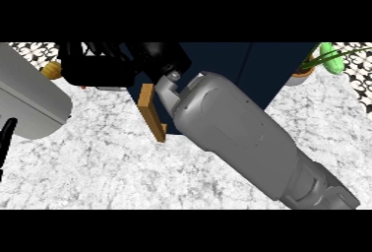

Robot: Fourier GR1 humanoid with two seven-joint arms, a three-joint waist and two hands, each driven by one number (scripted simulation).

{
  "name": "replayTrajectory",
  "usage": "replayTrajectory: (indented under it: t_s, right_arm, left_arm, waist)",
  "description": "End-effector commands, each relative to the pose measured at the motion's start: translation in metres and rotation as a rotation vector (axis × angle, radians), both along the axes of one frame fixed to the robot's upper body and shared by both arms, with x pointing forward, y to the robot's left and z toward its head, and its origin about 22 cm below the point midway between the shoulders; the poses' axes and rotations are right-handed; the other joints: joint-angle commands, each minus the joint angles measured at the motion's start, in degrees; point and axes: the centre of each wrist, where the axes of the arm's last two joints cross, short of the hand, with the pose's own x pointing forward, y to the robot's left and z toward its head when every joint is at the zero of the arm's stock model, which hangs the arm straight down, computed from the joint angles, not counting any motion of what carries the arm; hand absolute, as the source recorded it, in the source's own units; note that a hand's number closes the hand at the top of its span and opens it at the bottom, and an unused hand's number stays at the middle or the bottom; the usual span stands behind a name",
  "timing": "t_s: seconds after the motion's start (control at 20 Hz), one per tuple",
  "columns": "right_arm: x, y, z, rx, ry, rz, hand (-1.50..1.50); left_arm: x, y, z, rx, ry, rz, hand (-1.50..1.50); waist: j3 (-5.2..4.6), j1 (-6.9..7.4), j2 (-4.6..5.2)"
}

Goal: Pick up the wine, place it into the cabinet and close the cabinet

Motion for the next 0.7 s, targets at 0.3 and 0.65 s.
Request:
replayTrajectory:
  t_s: [0.3, 0.65]
  right_arm:
    - [0.056, -0.039, -0.026, -0.051, -0.009, -0.148, 1.50]
    - [0.063, -0.048, -0.024, -0.096, -0.040, -0.147, 1.50]
  left_arm:
    - [0.008, -0.009, 0.007, 0.002, -0.024, -0.005, -1.50]
    - [0.006, -0.010, -0.008, -0.002, 0.002, -0.026, -1.50]
  waist:
    - [0.24, -0.23, 1.47]
    - [0.17, 0.15, 1.39]
